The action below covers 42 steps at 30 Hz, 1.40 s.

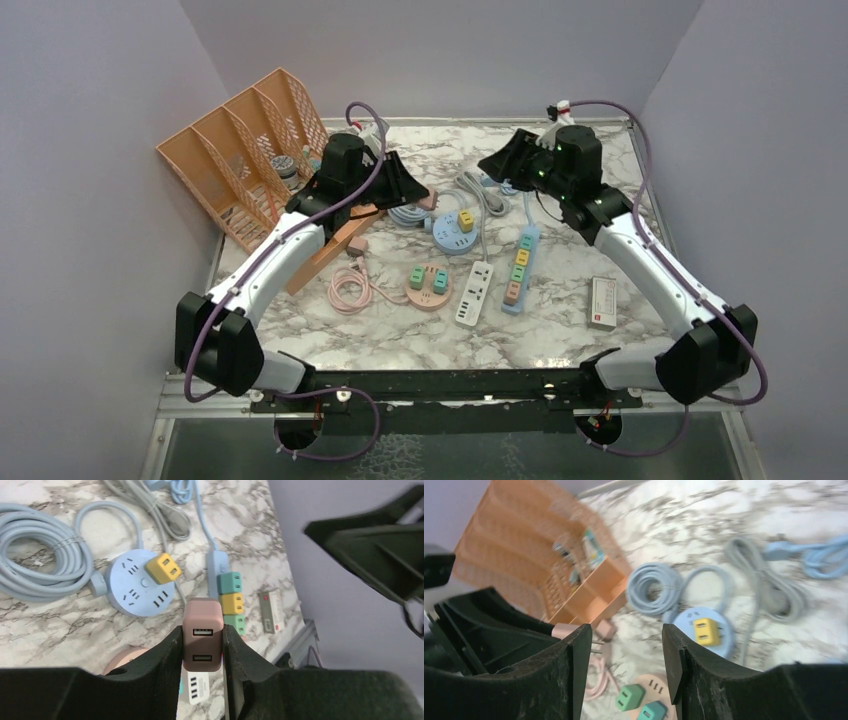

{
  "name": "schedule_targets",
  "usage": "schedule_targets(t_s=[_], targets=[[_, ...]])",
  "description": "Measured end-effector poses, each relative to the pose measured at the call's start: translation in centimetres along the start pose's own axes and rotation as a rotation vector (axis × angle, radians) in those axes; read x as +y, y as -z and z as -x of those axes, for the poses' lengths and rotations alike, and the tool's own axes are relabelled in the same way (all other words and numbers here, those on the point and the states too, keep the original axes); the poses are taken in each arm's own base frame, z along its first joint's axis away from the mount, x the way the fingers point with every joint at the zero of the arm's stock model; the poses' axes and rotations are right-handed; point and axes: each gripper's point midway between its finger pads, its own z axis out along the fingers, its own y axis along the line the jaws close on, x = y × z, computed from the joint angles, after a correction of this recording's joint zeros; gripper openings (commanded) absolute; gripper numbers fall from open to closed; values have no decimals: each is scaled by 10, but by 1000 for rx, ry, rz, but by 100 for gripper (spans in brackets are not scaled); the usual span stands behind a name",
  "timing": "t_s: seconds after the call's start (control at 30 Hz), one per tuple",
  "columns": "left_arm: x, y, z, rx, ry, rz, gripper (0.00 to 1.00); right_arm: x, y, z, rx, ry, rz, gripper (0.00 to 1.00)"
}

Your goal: Insert the plug

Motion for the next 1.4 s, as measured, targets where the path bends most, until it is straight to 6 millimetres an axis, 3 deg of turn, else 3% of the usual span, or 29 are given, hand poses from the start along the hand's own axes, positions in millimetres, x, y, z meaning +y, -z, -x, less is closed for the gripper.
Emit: schedule_targets(t_s=[0.17,0.33,0.47,0.83,1.03,1.4], targets=[[32,-41,-20,-1,35,198,0,-42,31,10,-105,-56,-266,50],[59,-74,-49,6,35,403,0,-75,45,-8,-83,-75,-426,49],[73,-88,-59,-10,19,524,0,-91,52,-20,-45,-61,-498,49],[94,-113,-69,-28,53,752,0,-109,53,-36,16,2,-556,48],[108,-115,-86,19,84,834,0,-115,53,-45,39,14,-566,48],[106,-126,-83,26,96,839,0,-119,53,-51,57,22,-569,48]])
